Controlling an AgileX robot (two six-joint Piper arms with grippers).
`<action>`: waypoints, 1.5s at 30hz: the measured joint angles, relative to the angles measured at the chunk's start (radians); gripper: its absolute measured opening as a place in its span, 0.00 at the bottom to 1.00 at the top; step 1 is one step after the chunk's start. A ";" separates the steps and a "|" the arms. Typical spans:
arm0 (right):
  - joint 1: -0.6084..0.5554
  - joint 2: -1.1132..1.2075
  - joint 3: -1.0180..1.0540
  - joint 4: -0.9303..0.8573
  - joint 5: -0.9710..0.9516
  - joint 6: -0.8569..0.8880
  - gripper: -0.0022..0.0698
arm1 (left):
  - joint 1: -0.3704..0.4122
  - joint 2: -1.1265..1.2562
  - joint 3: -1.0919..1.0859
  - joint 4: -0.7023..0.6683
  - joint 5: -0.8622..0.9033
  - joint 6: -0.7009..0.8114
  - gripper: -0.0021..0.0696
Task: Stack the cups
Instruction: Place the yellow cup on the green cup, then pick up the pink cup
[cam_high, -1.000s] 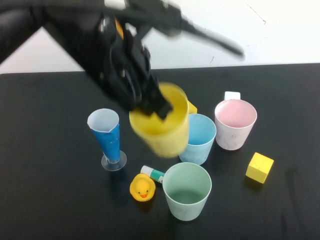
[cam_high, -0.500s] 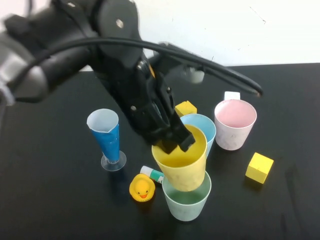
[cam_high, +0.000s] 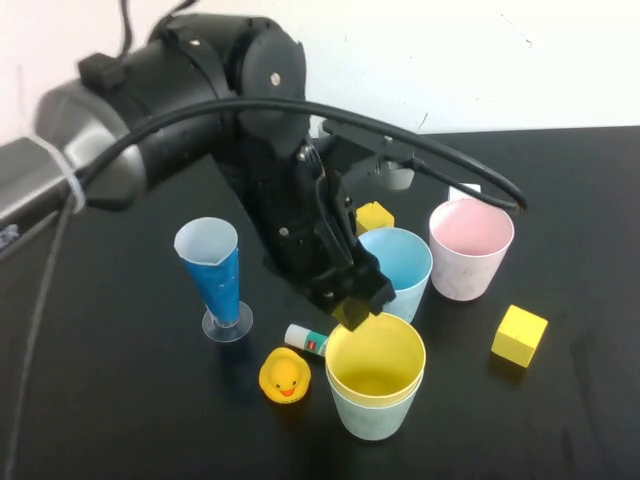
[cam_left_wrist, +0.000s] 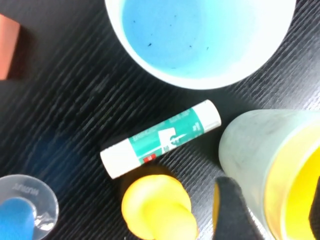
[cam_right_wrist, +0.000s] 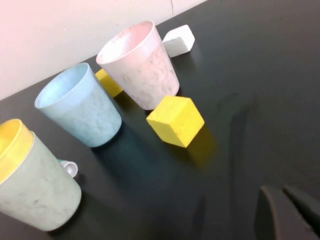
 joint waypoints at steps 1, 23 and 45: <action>0.000 0.000 0.000 0.000 0.000 0.000 0.03 | 0.000 -0.013 0.000 0.003 0.000 0.000 0.45; 0.000 0.289 -0.404 -0.090 0.226 -0.238 0.03 | 0.000 -0.769 0.549 0.078 -0.388 -0.036 0.03; 0.078 1.353 -1.308 -0.305 0.709 -0.617 0.03 | 0.000 -1.068 1.063 -0.056 -0.544 -0.057 0.03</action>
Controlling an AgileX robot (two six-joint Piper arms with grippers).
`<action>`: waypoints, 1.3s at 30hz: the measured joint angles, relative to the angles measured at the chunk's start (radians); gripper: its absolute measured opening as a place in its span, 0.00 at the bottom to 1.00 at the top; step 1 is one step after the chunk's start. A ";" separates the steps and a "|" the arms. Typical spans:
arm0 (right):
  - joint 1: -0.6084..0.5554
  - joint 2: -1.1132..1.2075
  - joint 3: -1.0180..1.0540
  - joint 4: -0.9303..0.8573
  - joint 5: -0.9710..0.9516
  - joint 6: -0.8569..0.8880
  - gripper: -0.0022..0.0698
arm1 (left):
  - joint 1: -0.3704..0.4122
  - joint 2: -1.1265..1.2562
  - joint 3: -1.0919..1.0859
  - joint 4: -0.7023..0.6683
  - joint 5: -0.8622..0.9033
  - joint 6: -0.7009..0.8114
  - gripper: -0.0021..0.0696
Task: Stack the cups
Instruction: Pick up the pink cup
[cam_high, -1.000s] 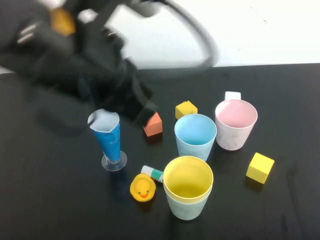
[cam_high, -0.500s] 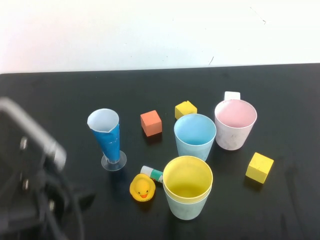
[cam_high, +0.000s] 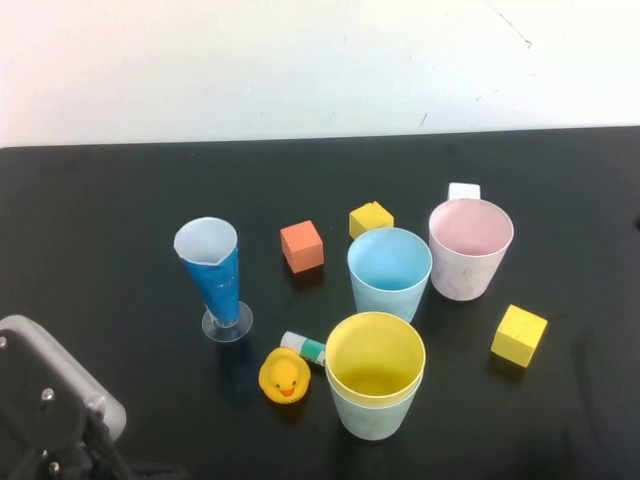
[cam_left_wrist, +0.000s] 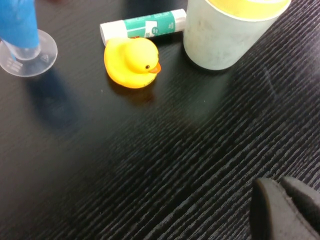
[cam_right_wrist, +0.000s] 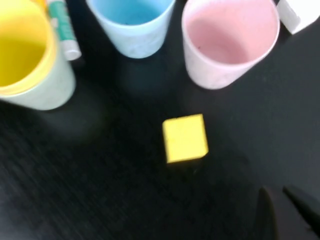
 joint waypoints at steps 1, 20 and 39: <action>0.024 0.040 -0.035 -0.025 0.001 0.013 0.03 | 0.000 0.000 0.000 0.000 -0.004 -0.002 0.03; 0.176 0.534 -0.442 -0.142 -0.001 0.104 0.55 | 0.000 0.000 0.002 0.018 -0.029 -0.002 0.03; 0.181 0.662 -0.531 -0.118 -0.015 0.104 0.09 | 0.000 0.000 0.002 0.062 -0.031 -0.002 0.03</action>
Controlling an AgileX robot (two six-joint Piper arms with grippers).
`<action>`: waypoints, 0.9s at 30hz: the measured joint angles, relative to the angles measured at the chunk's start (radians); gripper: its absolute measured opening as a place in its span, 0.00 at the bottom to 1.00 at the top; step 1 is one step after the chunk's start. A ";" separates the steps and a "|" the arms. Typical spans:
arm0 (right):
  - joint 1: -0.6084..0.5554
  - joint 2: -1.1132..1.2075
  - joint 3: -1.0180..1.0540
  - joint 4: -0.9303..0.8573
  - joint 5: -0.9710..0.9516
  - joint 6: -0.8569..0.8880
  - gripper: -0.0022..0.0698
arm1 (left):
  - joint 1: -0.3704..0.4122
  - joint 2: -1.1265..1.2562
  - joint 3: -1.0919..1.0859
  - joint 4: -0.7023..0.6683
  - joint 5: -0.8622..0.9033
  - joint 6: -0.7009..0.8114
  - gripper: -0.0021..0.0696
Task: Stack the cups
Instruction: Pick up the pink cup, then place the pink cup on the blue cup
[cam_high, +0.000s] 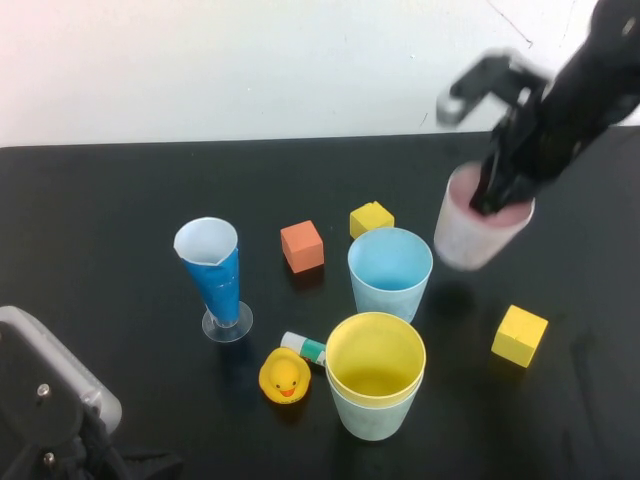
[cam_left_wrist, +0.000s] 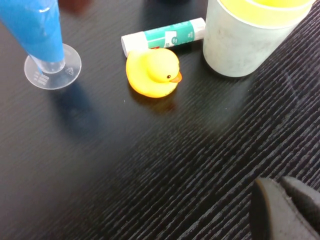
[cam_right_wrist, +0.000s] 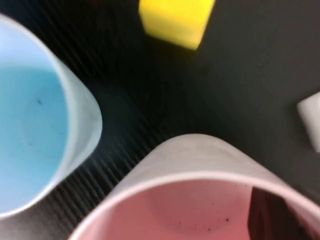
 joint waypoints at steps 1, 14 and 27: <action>0.000 -0.020 -0.028 -0.003 0.023 0.000 0.09 | 0.000 0.000 0.000 0.000 0.000 0.000 0.03; 0.151 -0.117 -0.163 0.029 0.155 -0.025 0.09 | 0.000 -0.002 0.000 0.034 -0.001 -0.001 0.03; 0.212 0.011 -0.163 -0.097 0.144 0.063 0.11 | 0.000 -0.002 0.002 0.038 0.007 -0.001 0.03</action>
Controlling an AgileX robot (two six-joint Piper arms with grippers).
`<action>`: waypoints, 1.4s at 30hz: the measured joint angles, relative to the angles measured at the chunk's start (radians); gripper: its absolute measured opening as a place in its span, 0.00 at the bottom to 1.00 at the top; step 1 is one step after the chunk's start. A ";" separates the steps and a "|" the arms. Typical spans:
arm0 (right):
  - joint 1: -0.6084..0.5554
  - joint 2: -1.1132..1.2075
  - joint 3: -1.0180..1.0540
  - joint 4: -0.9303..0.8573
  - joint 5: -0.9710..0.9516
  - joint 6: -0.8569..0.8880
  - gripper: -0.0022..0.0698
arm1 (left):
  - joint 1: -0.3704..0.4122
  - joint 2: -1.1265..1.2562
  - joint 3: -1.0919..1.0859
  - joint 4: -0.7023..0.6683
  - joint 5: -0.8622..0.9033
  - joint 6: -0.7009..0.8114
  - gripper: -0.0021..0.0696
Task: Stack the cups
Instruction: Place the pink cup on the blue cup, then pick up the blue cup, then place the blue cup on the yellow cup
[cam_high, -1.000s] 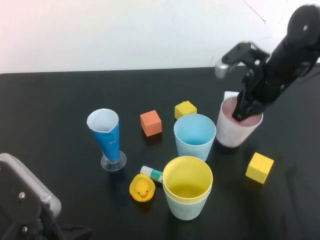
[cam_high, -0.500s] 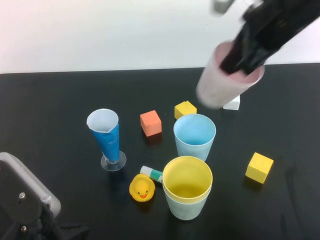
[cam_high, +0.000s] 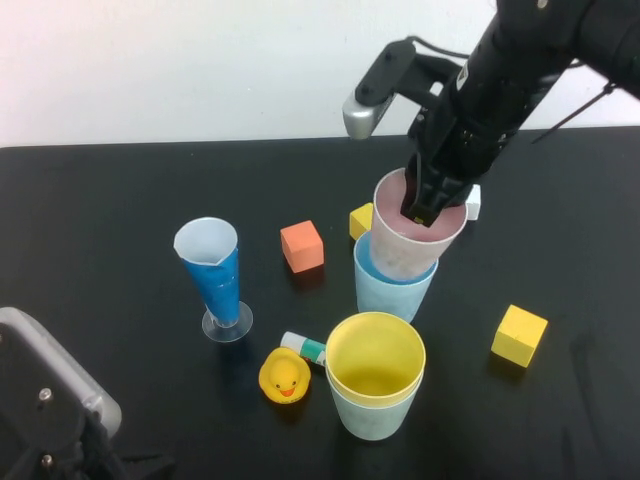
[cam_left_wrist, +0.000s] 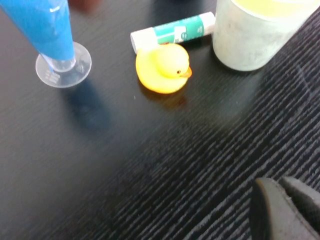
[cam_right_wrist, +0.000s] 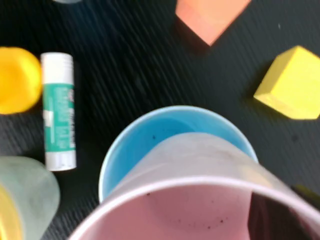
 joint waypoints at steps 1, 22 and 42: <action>0.000 0.008 0.000 -0.003 0.000 0.003 0.14 | 0.000 0.000 0.000 0.000 0.006 0.000 0.03; 0.000 0.149 -0.003 -0.007 -0.026 0.036 0.14 | 0.000 0.000 0.000 0.000 0.029 -0.005 0.03; 0.104 -0.234 0.136 0.055 0.015 0.028 0.14 | 0.000 0.000 0.000 0.000 0.034 -0.040 0.03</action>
